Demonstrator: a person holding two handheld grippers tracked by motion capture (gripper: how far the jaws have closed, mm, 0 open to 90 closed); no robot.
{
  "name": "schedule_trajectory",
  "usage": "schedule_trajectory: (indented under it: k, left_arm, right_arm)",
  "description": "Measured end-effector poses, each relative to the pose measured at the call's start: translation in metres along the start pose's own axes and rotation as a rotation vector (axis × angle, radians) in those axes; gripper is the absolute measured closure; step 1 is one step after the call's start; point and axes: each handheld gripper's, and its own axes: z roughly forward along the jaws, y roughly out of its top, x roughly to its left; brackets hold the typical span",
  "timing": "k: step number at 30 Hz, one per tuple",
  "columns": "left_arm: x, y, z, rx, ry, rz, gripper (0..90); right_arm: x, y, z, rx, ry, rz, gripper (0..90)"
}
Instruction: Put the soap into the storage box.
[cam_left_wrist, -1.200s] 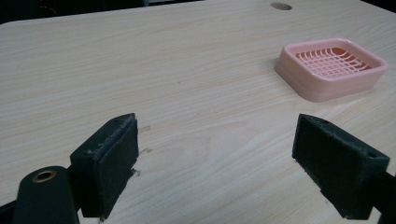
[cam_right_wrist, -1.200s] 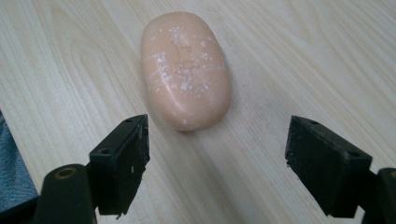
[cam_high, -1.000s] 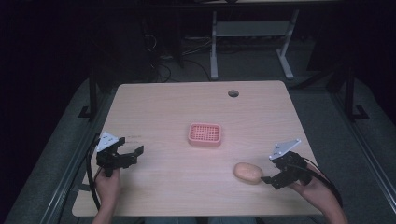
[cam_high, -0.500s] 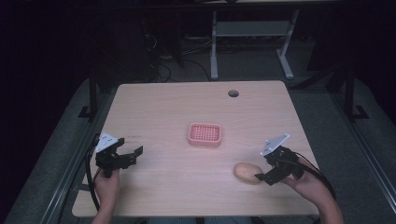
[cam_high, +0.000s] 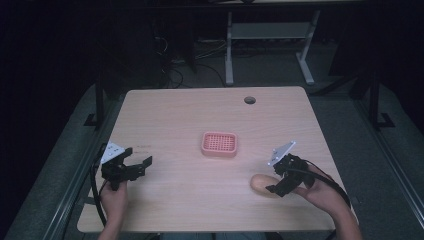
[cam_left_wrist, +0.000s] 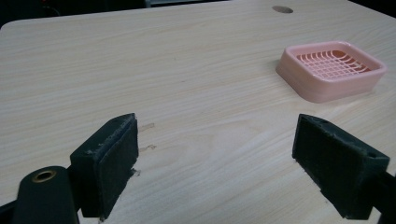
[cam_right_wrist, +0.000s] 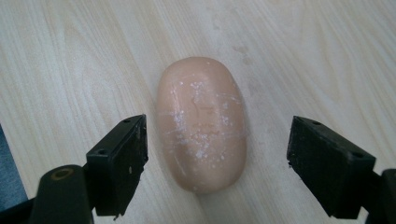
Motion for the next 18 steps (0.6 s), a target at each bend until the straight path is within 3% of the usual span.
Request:
schedule_trajectory:
  k: [8, 18]
  left_arm:
    - [-0.002, 0.0, 0.001, 0.001, 0.0, 0.002, 14.2]
    - [-0.001, 0.0, 0.0, 0.003, -0.001, 0.001, 14.2]
  right_arm:
    - [0.002, 0.005, 0.009, 0.034, 0.015, -0.014, 19.8]
    - [0.006, 0.013, 0.028, 0.121, 0.036, -0.054, 19.8]
